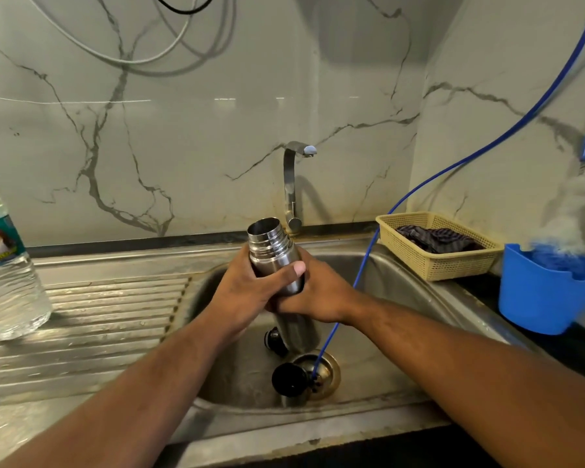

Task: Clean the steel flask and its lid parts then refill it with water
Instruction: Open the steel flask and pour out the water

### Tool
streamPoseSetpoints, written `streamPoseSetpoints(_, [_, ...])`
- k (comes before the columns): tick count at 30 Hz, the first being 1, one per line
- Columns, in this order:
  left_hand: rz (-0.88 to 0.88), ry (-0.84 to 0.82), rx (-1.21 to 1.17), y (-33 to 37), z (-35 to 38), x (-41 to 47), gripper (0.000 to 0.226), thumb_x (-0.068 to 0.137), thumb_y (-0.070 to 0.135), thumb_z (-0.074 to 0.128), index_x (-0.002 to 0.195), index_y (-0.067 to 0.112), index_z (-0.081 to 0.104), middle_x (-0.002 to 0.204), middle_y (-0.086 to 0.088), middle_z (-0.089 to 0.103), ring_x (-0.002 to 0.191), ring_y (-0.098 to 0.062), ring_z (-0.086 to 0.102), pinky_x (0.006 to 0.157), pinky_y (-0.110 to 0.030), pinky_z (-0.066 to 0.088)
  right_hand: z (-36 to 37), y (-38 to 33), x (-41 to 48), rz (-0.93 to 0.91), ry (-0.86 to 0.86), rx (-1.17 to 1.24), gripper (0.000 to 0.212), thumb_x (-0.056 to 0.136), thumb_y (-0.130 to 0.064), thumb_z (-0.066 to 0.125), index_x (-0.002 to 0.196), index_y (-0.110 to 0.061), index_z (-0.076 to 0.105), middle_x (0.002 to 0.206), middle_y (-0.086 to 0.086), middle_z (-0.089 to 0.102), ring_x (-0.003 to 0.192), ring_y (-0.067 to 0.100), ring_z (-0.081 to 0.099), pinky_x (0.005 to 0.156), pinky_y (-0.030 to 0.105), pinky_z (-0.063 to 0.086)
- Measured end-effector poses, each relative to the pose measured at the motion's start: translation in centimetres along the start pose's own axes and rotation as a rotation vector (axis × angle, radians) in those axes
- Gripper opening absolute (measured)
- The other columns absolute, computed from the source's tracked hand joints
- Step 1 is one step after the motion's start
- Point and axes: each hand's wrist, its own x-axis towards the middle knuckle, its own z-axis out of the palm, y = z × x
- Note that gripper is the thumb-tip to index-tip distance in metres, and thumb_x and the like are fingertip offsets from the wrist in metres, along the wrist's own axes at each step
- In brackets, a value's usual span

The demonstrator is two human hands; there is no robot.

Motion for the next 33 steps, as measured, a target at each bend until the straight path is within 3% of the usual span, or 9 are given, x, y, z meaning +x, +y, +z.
streamPoseSetpoints(5, [0.020,-0.080,0.339,-0.6,-1.7,0.1,0.073,0.073,0.039,0.089,0.135,0.026,0.052,0.123,0.013,0.067,0.111,0.002,0.064,0.097,-0.020,0.050,-1.8,0.6,-0.1,-0.011,0.062,-0.189,0.097,0.068,-0.023,0.092,0.149,-0.029,0.039,0.126,-0.013,0.061,0.109,0.006,0.061,0.086,0.017,0.049])
streamPoseSetpoints(7, [-0.005,-0.075,0.473,-1.4,-3.0,0.4,0.087,0.072,0.042,0.089,0.145,0.028,0.044,0.131,0.015,0.060,0.119,0.000,0.058,0.105,-0.025,0.046,-2.3,0.9,-0.1,0.002,0.107,-0.259,0.097,0.067,-0.023,0.092,0.149,-0.031,0.040,0.126,-0.016,0.058,0.109,0.006,0.057,0.084,0.015,0.045])
streamPoseSetpoints(9, [-0.035,-0.045,0.540,-2.3,-4.2,0.8,0.087,0.075,0.036,0.088,0.148,0.026,0.042,0.134,0.009,0.060,0.124,-0.008,0.056,0.110,-0.035,0.046,-2.7,1.2,-0.1,-0.013,0.155,-0.353,0.099,0.065,-0.027,0.091,0.149,-0.033,0.039,0.133,-0.013,0.057,0.114,0.008,0.054,0.091,0.022,0.048])
streamPoseSetpoints(12, [-0.059,0.019,0.644,-2.9,-5.3,1.3,0.068,0.087,0.021,0.079,0.146,0.026,0.045,0.134,0.006,0.062,0.126,-0.013,0.055,0.111,-0.041,0.046,-3.0,1.3,-0.2,-0.034,0.224,-0.559,0.100,0.065,-0.032,0.087,0.150,-0.039,0.035,0.137,-0.009,0.054,0.119,0.014,0.050,0.096,0.036,0.048])
streamPoseSetpoints(19, [-0.068,0.073,0.640,-3.3,-5.8,1.6,0.049,0.094,0.002,0.064,0.137,0.023,0.053,0.122,0.009,0.065,0.117,-0.012,0.059,0.109,-0.034,0.047,-3.0,1.2,-0.3,-0.016,0.228,-0.824,0.103,0.069,-0.032,0.084,0.152,-0.046,0.025,0.139,-0.006,0.054,0.116,0.018,0.046,0.093,0.042,0.047])
streamPoseSetpoints(26, [-0.050,0.083,0.631,-3.2,-5.8,1.7,0.045,0.095,-0.004,0.058,0.133,0.021,0.059,0.121,0.009,0.067,0.108,-0.005,0.058,0.099,-0.016,0.041,-2.7,1.6,-0.1,-0.016,0.212,-0.933,0.107,0.069,-0.034,0.084,0.153,-0.050,0.019,0.148,-0.011,0.049,0.121,0.018,0.043,0.095,0.042,0.042])
streamPoseSetpoints(31, [-0.030,0.083,0.630,-3.2,-5.9,1.8,0.045,0.095,-0.007,0.056,0.130,0.021,0.061,0.119,0.008,0.068,0.106,-0.006,0.059,0.103,-0.020,0.045,-2.8,1.7,-0.1,-0.010,0.208,-0.952,0.108,0.071,-0.033,0.084,0.155,-0.049,0.017,0.151,-0.009,0.047,0.130,0.018,0.043,0.102,0.044,0.037])
streamPoseSetpoints(33, [-0.035,0.077,0.639,-3.2,-5.9,1.8,0.045,0.095,-0.007,0.055,0.130,0.021,0.061,0.119,0.009,0.067,0.107,-0.005,0.059,0.096,-0.013,0.042,-2.9,1.7,-0.1,-0.010,0.208,-0.962,0.108,0.072,-0.033,0.084,0.155,-0.049,0.017,0.151,-0.009,0.046,0.132,0.018,0.043,0.103,0.045,0.037])
